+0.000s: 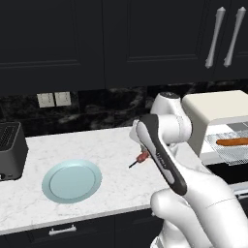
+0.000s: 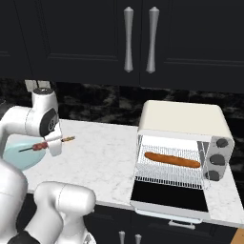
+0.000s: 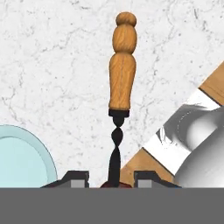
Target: Pick up the kebab skewer and baguette bread, and place them inside the toaster oven. Close the toaster oven door and start by setting the timer.
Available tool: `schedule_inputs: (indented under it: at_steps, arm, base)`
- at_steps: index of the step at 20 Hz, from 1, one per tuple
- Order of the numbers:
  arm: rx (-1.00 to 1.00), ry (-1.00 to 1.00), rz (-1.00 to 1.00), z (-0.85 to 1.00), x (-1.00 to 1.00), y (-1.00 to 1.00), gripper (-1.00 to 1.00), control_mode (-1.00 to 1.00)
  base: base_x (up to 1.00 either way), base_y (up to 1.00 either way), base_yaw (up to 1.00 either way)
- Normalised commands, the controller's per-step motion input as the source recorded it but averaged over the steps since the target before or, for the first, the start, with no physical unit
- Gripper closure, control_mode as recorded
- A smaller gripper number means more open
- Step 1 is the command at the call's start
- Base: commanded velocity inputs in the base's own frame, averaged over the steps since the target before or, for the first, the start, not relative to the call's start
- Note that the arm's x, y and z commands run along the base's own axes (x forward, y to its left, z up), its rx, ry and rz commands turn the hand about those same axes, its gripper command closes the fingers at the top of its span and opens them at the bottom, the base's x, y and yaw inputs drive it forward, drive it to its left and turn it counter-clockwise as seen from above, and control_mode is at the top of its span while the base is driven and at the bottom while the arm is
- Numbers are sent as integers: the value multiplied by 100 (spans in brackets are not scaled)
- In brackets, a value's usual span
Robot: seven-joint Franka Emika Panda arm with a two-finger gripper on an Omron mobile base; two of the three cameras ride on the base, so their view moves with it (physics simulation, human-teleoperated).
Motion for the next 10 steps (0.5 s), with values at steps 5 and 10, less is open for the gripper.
schedule_inputs:
  at_steps: [5, 10]
  arm:
    - [1, -11, -22, 14, -29, -99, 100, -100]
    - [4, -19, -27, 12, -25, -93, 100, -100]
  base:
    - [0, 0, 0]
    - [0, 0, 0]
